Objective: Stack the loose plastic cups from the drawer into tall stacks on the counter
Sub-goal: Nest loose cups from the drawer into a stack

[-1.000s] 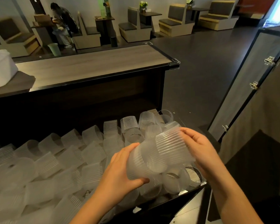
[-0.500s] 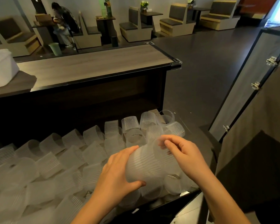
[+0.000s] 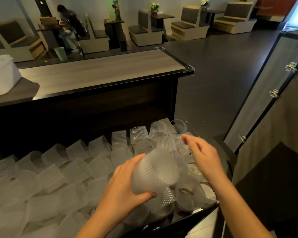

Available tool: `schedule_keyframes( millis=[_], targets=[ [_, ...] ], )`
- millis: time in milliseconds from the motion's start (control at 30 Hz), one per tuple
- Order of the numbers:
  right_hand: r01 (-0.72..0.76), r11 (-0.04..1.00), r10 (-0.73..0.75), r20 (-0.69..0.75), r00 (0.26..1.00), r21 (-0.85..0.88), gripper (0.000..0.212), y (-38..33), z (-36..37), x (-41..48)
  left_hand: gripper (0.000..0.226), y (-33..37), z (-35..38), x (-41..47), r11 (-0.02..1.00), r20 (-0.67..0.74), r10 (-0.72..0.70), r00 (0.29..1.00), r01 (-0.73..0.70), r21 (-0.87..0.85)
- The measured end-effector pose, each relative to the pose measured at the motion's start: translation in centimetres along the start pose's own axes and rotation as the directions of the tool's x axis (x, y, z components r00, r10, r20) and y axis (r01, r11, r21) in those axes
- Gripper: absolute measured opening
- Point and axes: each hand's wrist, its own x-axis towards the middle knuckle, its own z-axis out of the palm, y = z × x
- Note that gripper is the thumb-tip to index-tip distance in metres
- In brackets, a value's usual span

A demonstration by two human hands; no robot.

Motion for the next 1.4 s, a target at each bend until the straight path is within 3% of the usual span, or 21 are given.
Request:
schedule_keyframes(
  millis=[100,167,367,600,733,800,867,933,1000,1167,1300,1400],
  targets=[
    [-0.133,0.981,0.115,-0.131,0.985,-0.140,0.032,3.0,-1.2,3.0,0.084,0.0,-0.3,-0.1,1.000,-0.021,-0.012,1.000,0.011,-0.003],
    [-0.256,0.956,0.233,-0.154,0.960,-0.145,0.037,5.0,-1.5,4.3,0.084,0.1,-0.6,-0.1,1.000,-0.031,-0.013,0.999,0.013,-0.010],
    [-0.473,0.881,0.472,-0.039,0.881,-0.028,0.034,7.2,-0.7,6.1,0.086,0.1,-1.1,-0.4,0.999,-0.037,-0.031,0.999,0.031,-0.012],
    [-0.393,0.916,0.392,0.027,0.920,0.081,0.012,6.1,-0.3,5.4,0.086,0.2,-1.4,-0.5,0.999,-0.043,-0.036,0.998,0.036,-0.004],
    [-0.323,0.912,0.343,-0.039,0.938,0.252,0.013,4.5,-1.3,4.7,0.086,0.2,-1.4,-0.6,0.999,-0.053,-0.040,0.998,0.039,-0.014],
    [-0.317,0.835,0.369,-0.030,0.929,0.450,0.019,3.6,-1.7,4.4,0.086,0.1,-1.3,-0.6,0.999,-0.059,-0.042,0.997,0.041,-0.020],
    [-0.327,0.692,0.399,0.037,0.916,0.643,0.023,2.4,-1.8,3.9,0.085,0.1,-1.2,-0.5,0.999,-0.058,-0.044,0.997,0.042,-0.025],
    [-0.334,0.584,0.396,0.101,0.913,0.740,0.023,1.5,-1.6,3.3,0.085,0.2,-1.1,-0.4,0.999,-0.053,-0.040,0.998,0.039,-0.020],
    [-0.350,0.563,0.394,0.129,0.910,0.749,0.024,1.0,-1.1,2.7,0.083,0.2,-1.1,-0.4,0.999,-0.051,-0.038,0.998,0.037,-0.016],
    [-0.448,0.679,0.382,0.242,0.892,0.582,0.028,0.2,0.3,1.5,0.084,0.0,-1.0,-0.7,0.999,-0.044,-0.047,0.998,0.046,-0.019],
    [-0.417,0.748,0.314,0.277,0.908,0.517,0.060,1.0,0.5,1.4,0.083,-0.2,-1.2,-0.9,0.999,-0.046,-0.049,0.998,0.049,-0.011],
    [-0.414,0.699,0.312,0.272,0.910,0.584,0.031,0.8,0.6,1.3,0.081,-0.2,-1.6,-1.1,0.999,-0.051,-0.050,0.997,0.049,-0.013]
  ],
)
